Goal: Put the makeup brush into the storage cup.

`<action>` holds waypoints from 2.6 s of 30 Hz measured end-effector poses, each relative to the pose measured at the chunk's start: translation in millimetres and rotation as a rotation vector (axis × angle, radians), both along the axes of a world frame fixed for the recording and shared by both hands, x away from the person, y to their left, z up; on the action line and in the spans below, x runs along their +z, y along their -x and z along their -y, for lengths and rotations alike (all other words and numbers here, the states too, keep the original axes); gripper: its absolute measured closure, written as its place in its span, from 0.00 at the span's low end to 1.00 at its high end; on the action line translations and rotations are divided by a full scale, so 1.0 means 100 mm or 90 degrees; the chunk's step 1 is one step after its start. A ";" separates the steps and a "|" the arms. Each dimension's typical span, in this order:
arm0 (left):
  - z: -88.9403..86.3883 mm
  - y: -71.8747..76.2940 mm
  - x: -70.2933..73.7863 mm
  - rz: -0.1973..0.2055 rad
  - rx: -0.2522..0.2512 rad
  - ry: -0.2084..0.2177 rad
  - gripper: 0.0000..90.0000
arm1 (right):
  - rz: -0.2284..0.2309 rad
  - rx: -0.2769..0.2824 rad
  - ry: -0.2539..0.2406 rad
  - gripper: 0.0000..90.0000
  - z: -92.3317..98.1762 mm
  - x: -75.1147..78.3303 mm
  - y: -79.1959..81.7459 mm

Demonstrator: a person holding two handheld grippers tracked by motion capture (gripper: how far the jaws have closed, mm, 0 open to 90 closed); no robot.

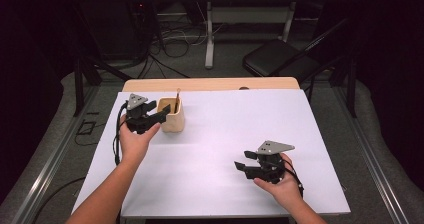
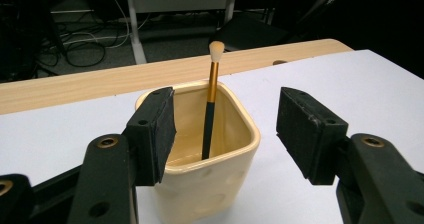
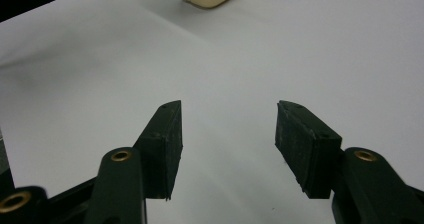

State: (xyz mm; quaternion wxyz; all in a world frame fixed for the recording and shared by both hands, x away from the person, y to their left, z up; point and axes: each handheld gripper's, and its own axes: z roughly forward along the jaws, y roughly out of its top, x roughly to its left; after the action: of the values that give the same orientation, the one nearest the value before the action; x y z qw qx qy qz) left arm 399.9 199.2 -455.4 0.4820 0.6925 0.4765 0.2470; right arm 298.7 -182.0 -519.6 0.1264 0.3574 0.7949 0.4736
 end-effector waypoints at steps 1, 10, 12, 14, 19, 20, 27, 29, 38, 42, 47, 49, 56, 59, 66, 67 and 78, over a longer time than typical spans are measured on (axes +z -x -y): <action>0.00 0.01 0.00 0.000 0.000 0.000 0.45 | 0.000 0.000 0.001 0.49 0.00 0.00 0.00; -0.03 0.10 0.01 0.002 -0.010 -0.003 0.45 | 0.000 -0.001 0.002 0.49 0.00 0.01 0.01; -0.04 0.12 0.01 -0.002 -0.013 -0.004 0.45 | 0.001 -0.001 0.002 0.49 0.00 0.01 0.01; -0.04 0.13 0.01 -0.002 -0.015 -0.005 0.45 | 0.006 -0.001 0.000 0.49 0.00 0.01 0.01; -0.05 0.19 -0.01 -0.004 -0.023 -0.002 0.45 | 0.006 -0.003 0.000 0.49 0.00 0.01 0.01; -0.06 0.20 -0.01 -0.005 -0.024 -0.003 0.45 | 0.006 -0.003 0.000 0.49 0.00 0.01 0.01; -0.08 0.29 -0.02 -0.005 -0.033 0.001 0.45 | 0.004 -0.001 0.004 0.49 0.00 0.02 0.01; -0.09 0.31 -0.03 -0.006 -0.035 -0.002 0.45 | 0.005 -0.003 0.004 0.49 0.00 0.02 0.01; -0.10 0.44 -0.06 -0.013 -0.051 -0.002 0.45 | 0.005 -0.004 0.004 0.49 0.00 0.03 0.02; -0.10 0.48 -0.07 -0.014 -0.055 -0.005 0.45 | 0.006 -0.004 0.003 0.49 0.00 0.03 0.02; -0.11 0.53 -0.12 -0.019 -0.057 -0.005 0.45 | 0.009 -0.007 0.001 0.49 0.01 0.03 0.02; -0.12 0.55 -0.14 -0.020 -0.059 -0.006 0.45 | 0.009 -0.007 0.000 0.49 0.01 0.03 0.02; -0.15 0.62 -0.18 -0.025 -0.060 -0.003 0.45 | 0.008 -0.007 0.001 0.49 0.01 0.03 0.02; -0.15 0.66 -0.20 -0.022 -0.060 0.004 0.45 | 0.008 -0.007 0.002 0.49 0.01 0.04 0.02; -0.17 0.76 -0.26 -0.020 -0.065 -0.001 0.45 | 0.009 -0.006 0.003 0.49 0.03 0.04 0.03; -0.17 0.78 -0.27 -0.019 -0.065 -0.003 0.46 | 0.008 -0.007 0.004 0.49 0.03 0.04 0.03; -0.19 0.89 -0.36 -0.021 -0.073 -0.007 0.46 | 0.009 -0.010 0.000 0.49 0.03 0.03 0.03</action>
State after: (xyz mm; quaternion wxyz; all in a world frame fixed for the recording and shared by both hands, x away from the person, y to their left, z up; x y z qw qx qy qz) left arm 310.4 218.0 -491.0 0.4835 0.7252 0.4427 0.2105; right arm 295.8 -185.0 -516.2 0.1359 0.3603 0.7911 0.4752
